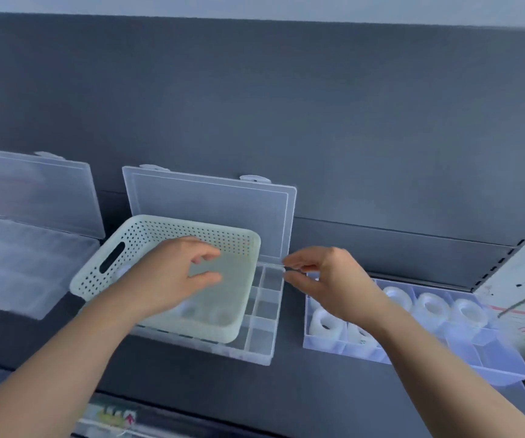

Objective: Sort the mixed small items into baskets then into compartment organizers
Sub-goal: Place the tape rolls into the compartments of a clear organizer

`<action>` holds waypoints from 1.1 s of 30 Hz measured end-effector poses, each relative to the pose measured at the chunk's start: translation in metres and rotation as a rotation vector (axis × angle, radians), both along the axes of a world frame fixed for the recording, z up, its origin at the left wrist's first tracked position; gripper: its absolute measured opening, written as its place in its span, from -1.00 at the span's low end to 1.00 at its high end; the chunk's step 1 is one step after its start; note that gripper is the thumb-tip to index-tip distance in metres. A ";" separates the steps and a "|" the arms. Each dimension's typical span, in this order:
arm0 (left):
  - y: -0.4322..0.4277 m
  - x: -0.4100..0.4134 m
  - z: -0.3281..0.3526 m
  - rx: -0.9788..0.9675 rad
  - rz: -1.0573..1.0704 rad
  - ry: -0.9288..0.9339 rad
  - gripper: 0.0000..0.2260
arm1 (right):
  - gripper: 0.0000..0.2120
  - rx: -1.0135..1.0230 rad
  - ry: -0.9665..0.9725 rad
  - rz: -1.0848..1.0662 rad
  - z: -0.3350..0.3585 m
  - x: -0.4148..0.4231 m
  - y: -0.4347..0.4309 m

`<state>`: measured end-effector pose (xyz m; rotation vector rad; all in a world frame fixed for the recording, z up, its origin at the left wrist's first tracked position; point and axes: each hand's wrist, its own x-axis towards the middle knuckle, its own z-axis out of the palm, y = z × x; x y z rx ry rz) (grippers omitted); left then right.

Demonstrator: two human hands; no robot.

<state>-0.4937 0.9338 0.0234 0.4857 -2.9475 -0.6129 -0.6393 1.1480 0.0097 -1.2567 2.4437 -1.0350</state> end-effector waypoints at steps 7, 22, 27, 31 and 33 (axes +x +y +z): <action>-0.098 0.025 -0.016 0.066 0.027 -0.391 -0.61 | -0.78 0.056 -0.166 0.122 -0.004 0.027 -0.086; -0.144 0.021 -0.036 0.202 -0.245 -0.614 -0.58 | -0.79 0.360 -0.398 0.094 -0.030 0.061 -0.180; -0.147 0.024 -0.039 0.217 -0.267 -0.545 -0.60 | -0.74 0.475 -0.374 0.131 -0.035 0.066 -0.188; -0.165 0.028 -0.018 0.349 -0.212 -0.350 -0.69 | -0.85 0.289 -0.464 0.011 -0.034 0.059 -0.185; -0.175 0.030 -0.002 0.494 -0.166 -0.271 -0.72 | -0.88 0.162 -0.529 -0.051 -0.031 0.054 -0.184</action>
